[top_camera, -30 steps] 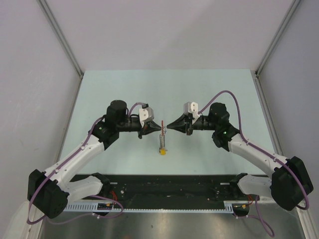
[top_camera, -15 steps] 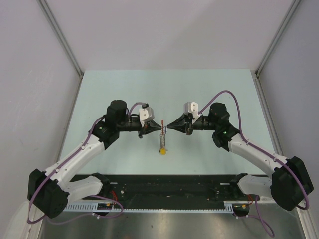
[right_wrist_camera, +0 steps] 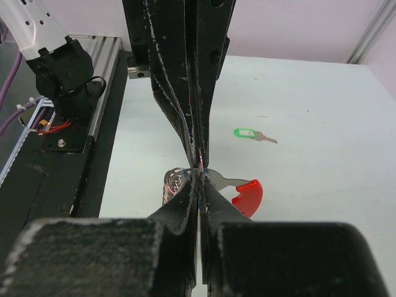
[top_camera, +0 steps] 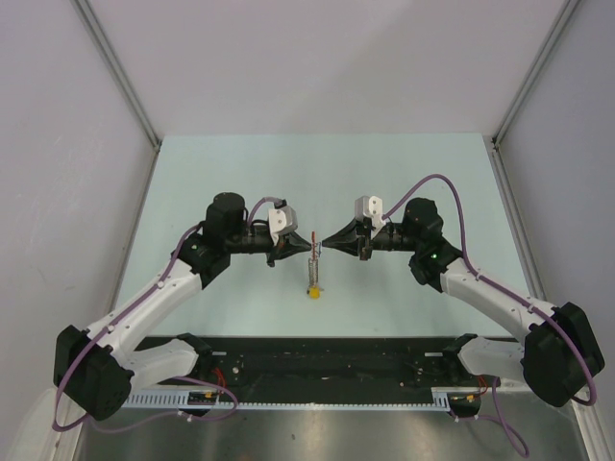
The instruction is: Put the keys on the keyring
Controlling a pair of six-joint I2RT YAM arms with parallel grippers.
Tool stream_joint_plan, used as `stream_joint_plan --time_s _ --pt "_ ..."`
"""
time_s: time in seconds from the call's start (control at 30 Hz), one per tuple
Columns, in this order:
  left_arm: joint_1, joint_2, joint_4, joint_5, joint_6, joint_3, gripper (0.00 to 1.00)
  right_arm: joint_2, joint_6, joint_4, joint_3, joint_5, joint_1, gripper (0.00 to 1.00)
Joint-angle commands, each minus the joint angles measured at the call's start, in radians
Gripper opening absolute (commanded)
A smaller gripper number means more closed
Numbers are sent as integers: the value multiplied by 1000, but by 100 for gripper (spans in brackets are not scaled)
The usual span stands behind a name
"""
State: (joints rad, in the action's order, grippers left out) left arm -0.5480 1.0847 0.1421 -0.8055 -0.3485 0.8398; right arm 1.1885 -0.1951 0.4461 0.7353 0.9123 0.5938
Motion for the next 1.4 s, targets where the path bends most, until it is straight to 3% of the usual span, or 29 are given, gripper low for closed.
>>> stream_joint_plan --time_s 0.0,1.37 --pt "-6 -11 -44 -9 -1 8 0 -15 5 32 41 -4 3 0" --pt "-6 -12 -67 -18 11 -2 0 8 10 39 47 2 14 0"
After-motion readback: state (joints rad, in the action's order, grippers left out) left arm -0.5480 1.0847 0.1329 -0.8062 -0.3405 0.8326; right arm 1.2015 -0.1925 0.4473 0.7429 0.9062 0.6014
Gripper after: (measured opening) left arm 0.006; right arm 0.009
